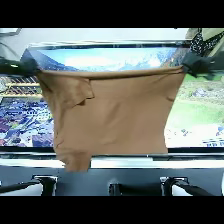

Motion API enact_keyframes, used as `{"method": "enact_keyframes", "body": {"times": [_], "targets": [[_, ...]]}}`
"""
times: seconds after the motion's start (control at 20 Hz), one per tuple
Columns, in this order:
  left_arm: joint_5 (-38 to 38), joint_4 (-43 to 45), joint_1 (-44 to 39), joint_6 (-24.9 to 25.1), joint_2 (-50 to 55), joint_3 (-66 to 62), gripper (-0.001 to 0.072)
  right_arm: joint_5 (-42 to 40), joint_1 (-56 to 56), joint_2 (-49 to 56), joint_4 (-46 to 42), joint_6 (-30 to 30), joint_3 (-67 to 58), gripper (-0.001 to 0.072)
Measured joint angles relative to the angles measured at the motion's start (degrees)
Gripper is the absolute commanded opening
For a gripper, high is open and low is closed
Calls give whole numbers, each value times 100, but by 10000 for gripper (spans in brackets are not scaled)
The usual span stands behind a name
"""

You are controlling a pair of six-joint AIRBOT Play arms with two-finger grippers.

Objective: Fold the clothes and pants, and hang the long-sleeved shirts on hangers.

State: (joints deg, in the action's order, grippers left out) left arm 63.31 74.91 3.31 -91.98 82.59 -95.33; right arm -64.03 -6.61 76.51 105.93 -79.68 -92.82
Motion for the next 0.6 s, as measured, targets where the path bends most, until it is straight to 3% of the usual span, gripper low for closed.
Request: {"method": "enact_keyframes", "body": {"times": [0.3, 0.6], "targets": [[-1274, -42, -280, 142, 1582, 98, 15, 1161, 0, 1602, 144, -175, 0, 32], [-557, -46, -291, 313, 1899, 109, 15, 887, 0, 2020, 96, -293, -2, 32]]}}
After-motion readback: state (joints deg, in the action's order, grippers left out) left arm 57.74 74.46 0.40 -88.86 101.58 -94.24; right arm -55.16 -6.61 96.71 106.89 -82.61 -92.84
